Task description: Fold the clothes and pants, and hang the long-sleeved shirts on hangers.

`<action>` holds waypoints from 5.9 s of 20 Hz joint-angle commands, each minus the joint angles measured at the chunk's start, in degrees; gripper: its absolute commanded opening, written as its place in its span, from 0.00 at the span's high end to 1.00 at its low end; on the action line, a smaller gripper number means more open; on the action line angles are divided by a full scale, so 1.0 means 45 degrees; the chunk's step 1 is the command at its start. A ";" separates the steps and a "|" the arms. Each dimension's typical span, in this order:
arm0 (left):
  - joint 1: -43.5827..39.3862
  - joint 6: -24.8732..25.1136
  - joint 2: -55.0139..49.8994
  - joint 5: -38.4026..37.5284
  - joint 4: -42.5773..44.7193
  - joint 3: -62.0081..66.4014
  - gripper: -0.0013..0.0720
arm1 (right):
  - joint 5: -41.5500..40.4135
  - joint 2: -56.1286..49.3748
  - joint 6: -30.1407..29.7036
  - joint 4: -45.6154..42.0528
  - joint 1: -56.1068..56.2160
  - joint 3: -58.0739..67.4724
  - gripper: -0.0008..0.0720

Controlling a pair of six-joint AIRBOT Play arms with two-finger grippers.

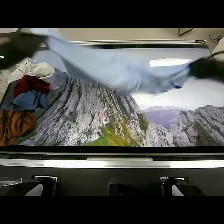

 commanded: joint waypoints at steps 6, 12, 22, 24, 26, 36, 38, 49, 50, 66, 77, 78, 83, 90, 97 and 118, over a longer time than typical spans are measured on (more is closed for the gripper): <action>0.0782 -0.4085 0.4867 0.0277 0.6936 0.0763 0.95 | -0.0486 0.3740 0.1132 -0.2841 -0.0384 0.1773 0.92; 0.0719 -0.4697 0.4541 -0.4182 0.8398 -0.1243 0.95 | 0.2424 0.2220 0.1151 -0.2905 -0.0384 0.1617 0.92; -0.0432 -0.6460 -0.0321 0.1185 0.7349 -0.9088 0.95 | -0.2375 -0.6523 0.4891 0.0491 -0.0369 -0.1608 0.92; -0.0423 -0.6450 -0.2040 0.2040 0.7096 -0.7975 0.95 | -0.2467 -0.7339 0.5149 0.2254 -0.0369 -0.1608 0.92; -0.0427 -0.6455 -0.3473 0.2176 0.7096 -0.6800 0.94 | -0.2293 -0.7762 0.5139 0.2807 -0.0369 -0.1608 0.91; 0.4648 -0.5100 -0.4833 -0.7504 1.0108 -0.4697 0.01 | 0.6076 -0.7096 0.2788 -0.1365 -0.5673 -0.0996 0.16; 0.5115 -0.4313 -0.4833 -0.6965 0.8850 -0.6450 0.08 | 0.7087 -0.7091 0.2652 -0.1258 -0.6465 -0.2011 0.16; 0.3337 -0.2356 -0.4857 -0.2069 0.4148 -0.8947 0.52 | 0.6785 -0.6936 0.2229 -0.0073 -0.6300 -0.3599 0.16; 0.3143 -0.2390 -0.4857 -0.1914 0.4148 -0.8947 0.72 | 0.6659 -0.6892 0.2225 -0.0073 -0.6295 -0.3808 0.16; 0.2919 -0.2011 -0.3094 -0.2608 0.4148 -0.8927 0.95 | 0.2404 -0.6737 0.1039 0.2399 -0.3711 -0.8242 0.81; 0.3181 -0.2050 0.3308 0.0253 0.4614 0.1146 0.95 | -0.3342 0.0058 -0.0491 0.2089 -0.3002 0.3298 0.92; 0.3181 -0.2059 0.3861 0.0243 0.4629 0.1724 0.95 | -0.3604 0.0835 -0.0481 0.1855 -0.3002 0.3623 0.92; 0.3186 -0.2055 0.6071 0.0967 0.4629 0.1943 0.95 | -0.3332 0.3167 -0.0476 0.1015 -0.3002 0.3667 0.92; 0.3181 -0.2055 0.5309 0.0267 0.4673 0.1928 0.95 | -0.4133 0.3215 -0.0325 0.0457 -0.3002 0.3793 0.92; 0.2074 -0.2055 0.0316 -0.3959 0.5280 -0.1501 0.95 | 0.5935 -0.2302 0.1486 -0.0423 -0.2963 0.2210 0.92; 0.0665 -0.2686 -0.8733 0.1637 0.4187 -0.0534 0.95 | -0.4823 -1.0360 0.4488 0.0393 -0.0612 0.0131 0.92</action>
